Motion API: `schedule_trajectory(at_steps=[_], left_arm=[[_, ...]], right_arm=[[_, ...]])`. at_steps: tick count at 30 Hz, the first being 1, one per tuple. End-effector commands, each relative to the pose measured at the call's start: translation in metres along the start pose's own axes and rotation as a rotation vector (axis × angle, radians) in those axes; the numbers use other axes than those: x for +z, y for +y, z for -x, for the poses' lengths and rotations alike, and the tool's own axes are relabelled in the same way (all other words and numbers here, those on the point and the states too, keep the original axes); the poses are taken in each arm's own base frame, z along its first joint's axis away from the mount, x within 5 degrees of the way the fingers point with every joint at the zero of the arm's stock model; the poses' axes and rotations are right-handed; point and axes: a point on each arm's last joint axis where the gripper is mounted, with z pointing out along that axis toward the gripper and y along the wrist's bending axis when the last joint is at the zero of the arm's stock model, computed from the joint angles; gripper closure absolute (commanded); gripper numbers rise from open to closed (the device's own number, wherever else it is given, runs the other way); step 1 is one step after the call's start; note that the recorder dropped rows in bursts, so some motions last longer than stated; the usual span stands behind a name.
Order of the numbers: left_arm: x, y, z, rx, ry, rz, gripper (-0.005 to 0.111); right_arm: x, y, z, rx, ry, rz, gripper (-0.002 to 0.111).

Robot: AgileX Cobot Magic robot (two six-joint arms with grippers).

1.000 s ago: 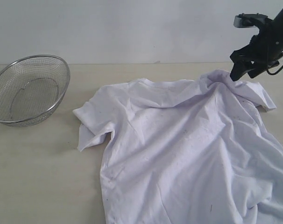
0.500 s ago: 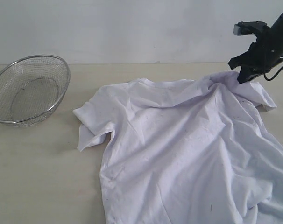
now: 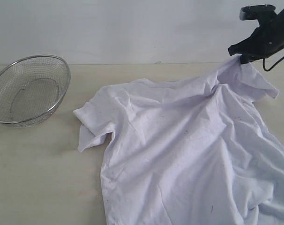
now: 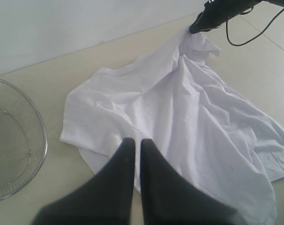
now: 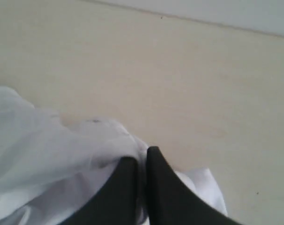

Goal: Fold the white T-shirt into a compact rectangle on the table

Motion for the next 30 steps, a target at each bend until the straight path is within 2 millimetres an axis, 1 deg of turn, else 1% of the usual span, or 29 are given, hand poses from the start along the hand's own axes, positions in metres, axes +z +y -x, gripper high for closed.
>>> schedule_trajectory(at_steps=[1,7,10,12,13,14,16,19,20,21,22,25,26,27,28,29,30], left_arm=[[0.002,0.0,-0.001,-0.002,0.005,-0.004,0.102],[0.002,0.0,-0.001,0.006,0.005,-0.004,0.102],[0.002,0.0,-0.001,0.006,0.005,-0.004,0.102],[0.002,0.0,-0.001,0.006,0.005,-0.004,0.102],[0.002,0.0,-0.001,0.006,0.005,-0.004,0.102],[0.002,0.0,-0.001,0.006,0.005,-0.004,0.102],[0.002,0.0,-0.001,0.006,0.005,-0.004,0.102],[0.002,0.0,-0.001,0.004,0.004,-0.008,0.102],[0.002,0.0,-0.001,0.004,0.005,-0.008,0.102],[0.002,0.0,-0.001,0.004,0.005,-0.008,0.102],[0.002,0.0,-0.001,0.003,0.005,-0.01,0.102],[0.002,0.0,-0.001,0.002,0.004,-0.012,0.102],[0.002,0.0,-0.001,0.002,0.007,-0.012,0.102],[0.002,0.0,-0.001,0.002,0.007,-0.012,0.102],[0.002,0.0,-0.001,0.002,0.007,-0.012,0.102],[0.002,0.0,-0.001,0.002,0.007,-0.012,0.102],[0.002,0.0,-0.001,0.007,0.007,-0.012,0.102]], right_arm=[[-0.003,-0.006,0.01,0.012,-0.097,-0.045,0.108],[-0.004,-0.005,0.02,0.008,-0.199,-0.086,0.108],[-0.004,0.002,0.025,-0.005,-0.24,-0.094,0.108],[0.002,0.005,0.025,-0.007,-0.248,-0.094,0.107],[0.006,0.006,0.024,-0.009,-0.24,-0.09,0.105],[0.012,0.007,0.021,-0.008,-0.228,-0.084,0.1],[0.025,0.01,0.014,-0.006,-0.189,-0.068,0.083],[0.041,0.011,0.004,0.067,-0.142,-0.04,0.043],[0.043,0.011,0.002,0.09,-0.138,-0.038,0.035],[0.044,0.011,0.001,0.104,-0.131,-0.036,0.034],[0.044,0.011,0.001,0.119,-0.132,-0.035,0.035],[0.04,0.011,0.003,0.14,-0.14,-0.034,0.044],[0.03,0.011,0.009,0.141,-0.162,-0.037,0.047],[0.024,0.012,0.013,0.145,-0.175,-0.039,0.048],[0.011,0.011,0.019,0.147,-0.191,-0.04,0.049],[0.002,0.011,0.021,0.15,-0.192,-0.036,0.049],[-0.016,0.012,0.026,0.159,-0.184,-0.024,0.049]])
